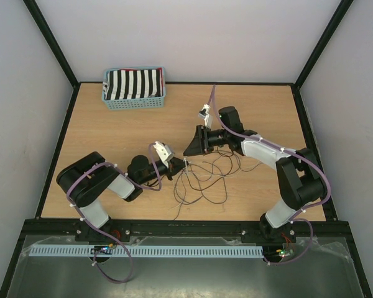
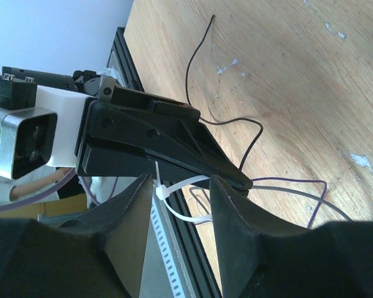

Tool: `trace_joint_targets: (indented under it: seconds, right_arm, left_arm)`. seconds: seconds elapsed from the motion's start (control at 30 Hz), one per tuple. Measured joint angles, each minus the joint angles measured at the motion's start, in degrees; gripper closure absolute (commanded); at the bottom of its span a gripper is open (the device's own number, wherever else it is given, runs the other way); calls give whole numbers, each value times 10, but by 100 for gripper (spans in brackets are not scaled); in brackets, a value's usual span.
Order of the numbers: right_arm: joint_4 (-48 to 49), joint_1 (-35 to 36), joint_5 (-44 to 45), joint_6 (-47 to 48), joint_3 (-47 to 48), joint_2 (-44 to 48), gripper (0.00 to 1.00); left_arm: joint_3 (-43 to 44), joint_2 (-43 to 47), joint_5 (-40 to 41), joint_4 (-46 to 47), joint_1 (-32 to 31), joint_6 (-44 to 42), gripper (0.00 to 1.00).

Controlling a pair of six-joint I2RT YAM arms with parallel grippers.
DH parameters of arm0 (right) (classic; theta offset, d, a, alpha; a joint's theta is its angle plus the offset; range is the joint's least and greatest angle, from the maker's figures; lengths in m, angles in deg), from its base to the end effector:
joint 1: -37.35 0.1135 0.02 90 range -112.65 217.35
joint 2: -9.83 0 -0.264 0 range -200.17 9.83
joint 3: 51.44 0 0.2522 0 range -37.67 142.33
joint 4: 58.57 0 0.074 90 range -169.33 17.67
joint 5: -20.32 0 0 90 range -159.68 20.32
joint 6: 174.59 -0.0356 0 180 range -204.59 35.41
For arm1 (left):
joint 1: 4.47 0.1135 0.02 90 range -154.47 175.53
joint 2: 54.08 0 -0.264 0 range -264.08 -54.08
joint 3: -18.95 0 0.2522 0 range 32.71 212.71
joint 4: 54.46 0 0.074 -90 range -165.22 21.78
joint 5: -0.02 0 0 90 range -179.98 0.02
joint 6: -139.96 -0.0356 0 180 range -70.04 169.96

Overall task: Zip-tie the wires
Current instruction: Tie the cable at the center of the board.

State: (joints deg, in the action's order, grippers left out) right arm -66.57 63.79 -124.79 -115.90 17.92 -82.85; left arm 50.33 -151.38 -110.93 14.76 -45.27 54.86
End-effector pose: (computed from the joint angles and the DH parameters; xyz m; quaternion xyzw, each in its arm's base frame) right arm 0.2955 0.1796 0.2283 -0.1936 0.7818 0.5629 0.1857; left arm 0.1912 -0.1818 0.1513 0.3338 0.6014 -0.3927 0.6105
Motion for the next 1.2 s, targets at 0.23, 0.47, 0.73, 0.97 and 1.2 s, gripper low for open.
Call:
trace_joint_targets:
  seconds: [0.23,0.47,0.73,0.97,1.2]
  right_arm:
    - [12,10,-13,-11,-5,0,55]
    - [23,16,-15,-20,-5,0,61]
    - [25,17,-19,-21,-9,0,66]
    - [25,21,-20,-21,-9,0,77]
    - [25,23,-19,-21,-10,-2,100]
  left_arm:
    - [1,-7,-1,0,0,6,100]
    - [3,-11,-1,-1,0,8,100]
    - [4,-12,-1,-1,0,10,100]
    - [4,-13,-1,-1,0,12,100]
    - [5,-14,-1,3,0,14,100]
